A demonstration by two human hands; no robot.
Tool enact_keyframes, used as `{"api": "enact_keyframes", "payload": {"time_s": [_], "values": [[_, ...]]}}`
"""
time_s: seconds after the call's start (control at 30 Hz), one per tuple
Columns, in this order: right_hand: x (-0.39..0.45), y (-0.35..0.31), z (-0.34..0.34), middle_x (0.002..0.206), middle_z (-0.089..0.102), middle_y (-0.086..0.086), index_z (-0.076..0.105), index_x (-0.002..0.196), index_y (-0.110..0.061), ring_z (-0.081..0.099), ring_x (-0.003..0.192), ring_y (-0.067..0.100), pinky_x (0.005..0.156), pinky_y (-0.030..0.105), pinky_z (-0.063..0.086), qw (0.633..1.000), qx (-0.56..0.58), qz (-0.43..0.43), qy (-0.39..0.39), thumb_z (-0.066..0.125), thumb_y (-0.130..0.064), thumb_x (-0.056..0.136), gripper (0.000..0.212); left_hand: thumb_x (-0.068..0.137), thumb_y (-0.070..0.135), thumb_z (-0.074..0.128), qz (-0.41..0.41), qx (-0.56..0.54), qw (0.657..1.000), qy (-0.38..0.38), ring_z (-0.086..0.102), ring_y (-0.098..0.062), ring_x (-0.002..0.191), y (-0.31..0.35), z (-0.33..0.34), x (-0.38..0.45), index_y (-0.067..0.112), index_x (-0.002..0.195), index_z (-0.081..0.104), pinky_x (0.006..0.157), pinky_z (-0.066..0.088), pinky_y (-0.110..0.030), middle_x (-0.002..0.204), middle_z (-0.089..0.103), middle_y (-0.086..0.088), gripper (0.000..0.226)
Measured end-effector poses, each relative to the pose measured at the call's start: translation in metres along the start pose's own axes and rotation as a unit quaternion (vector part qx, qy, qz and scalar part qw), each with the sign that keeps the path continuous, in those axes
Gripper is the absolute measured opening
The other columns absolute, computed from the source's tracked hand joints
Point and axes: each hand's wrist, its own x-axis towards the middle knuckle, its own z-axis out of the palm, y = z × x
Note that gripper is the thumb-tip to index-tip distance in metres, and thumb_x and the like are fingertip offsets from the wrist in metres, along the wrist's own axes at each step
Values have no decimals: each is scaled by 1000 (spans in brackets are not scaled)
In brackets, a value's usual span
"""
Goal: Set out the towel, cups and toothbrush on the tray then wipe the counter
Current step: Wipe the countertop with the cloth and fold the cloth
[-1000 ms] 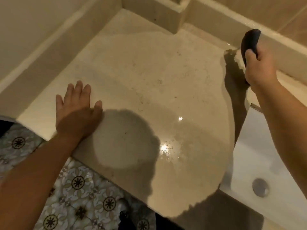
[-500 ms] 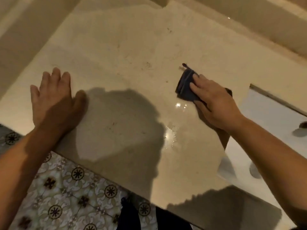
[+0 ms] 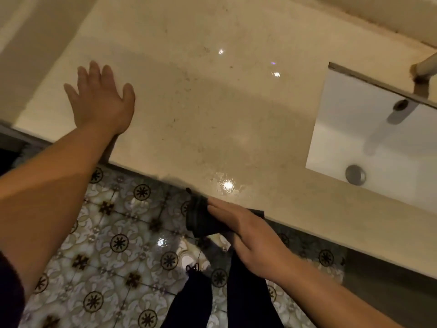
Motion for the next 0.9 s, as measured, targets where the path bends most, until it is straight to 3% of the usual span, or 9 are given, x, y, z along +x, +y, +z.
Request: {"api": "enact_keyframes", "payload": {"time_s": [0.03, 0.07, 0.13, 0.2, 0.3, 0.47, 0.63, 0.77, 0.9], "values": [[-3, -7, 4, 143, 53, -10, 54, 139, -22, 45, 133, 6, 111, 27, 34, 987, 137, 82, 0, 53, -7, 92, 50, 98, 56, 14, -2, -1, 1000, -4, 2, -32, 155, 0, 0, 0, 12, 160, 14, 121, 0, -59, 169, 6, -11, 76], [-1, -15, 6, 139, 57, -11, 56, 137, -26, 49, 129, 6, 109, 29, 36, 938, 304, 165, -12, 51, -16, 95, 43, 98, 57, 13, -3, 0, 1000, -7, 1, -31, 155, 0, 0, 0, 13, 160, 13, 122, -1, -58, 169, 5, -11, 76], [5, -25, 7, 133, 62, 7, 59, 133, -16, 59, 119, 22, 102, 38, 45, 742, 622, 249, -21, 52, -23, 97, 37, 97, 57, 12, -5, 3, 1000, -12, 0, -31, 155, -1, 1, 1, 13, 160, 12, 122, -1, -58, 169, 5, -10, 77], [13, -27, 4, 135, 57, 18, 55, 136, -8, 60, 116, 31, 100, 43, 46, 590, 753, 291, 14, 57, -25, 95, 45, 97, 58, 11, -4, 6, 1000, -13, 0, -31, 155, -2, 1, 2, 13, 160, 11, 122, -1, -59, 169, 4, -10, 78], [29, -27, -7, 131, 61, 19, 62, 128, -3, 64, 111, 32, 95, 44, 52, 531, 790, 301, 61, 58, -27, 93, 43, 96, 59, 10, -5, 2, 1000, -9, 1, -30, 155, -1, 2, 4, 14, 160, 12, 121, 0, -59, 169, 5, -10, 79], [53, -22, -40, 121, 67, 20, 70, 114, 1, 69, 101, 31, 88, 45, 56, 553, 768, 301, 112, 54, -27, 90, 41, 97, 58, 12, -6, 2, 1000, -9, 2, -30, 155, 0, 2, 4, 14, 160, 13, 121, 1, -59, 169, 7, -9, 77], [97, 13, -142, 125, 67, 13, 65, 123, -10, 68, 105, 26, 93, 41, 53, 667, 658, 268, 225, 56, -33, 89, 42, 99, 53, 22, 5, 6, 1000, 13, 13, -36, 151, 2, 0, 4, 8, 152, 29, 117, 13, -65, 165, 20, -16, 69], [157, 57, -244, 109, 72, 6, 64, 112, -23, 68, 101, 25, 87, 44, 54, 832, 377, 208, 351, 46, -26, 100, 22, 98, 50, 25, -1, 23, 1000, 11, 22, -41, 145, 2, 1, 6, 7, 142, 36, 111, 23, -68, 157, 29, -19, 63], [230, 137, -307, 105, 64, 5, 61, 118, -19, 58, 95, 20, 89, 46, 47, 912, 6, 212, 352, 43, -32, 97, 31, 97, 48, 34, -19, 48, 999, -2, 26, -41, 141, 1, 1, 9, 10, 135, 39, 108, 27, -67, 152, 33, -20, 54]]}}
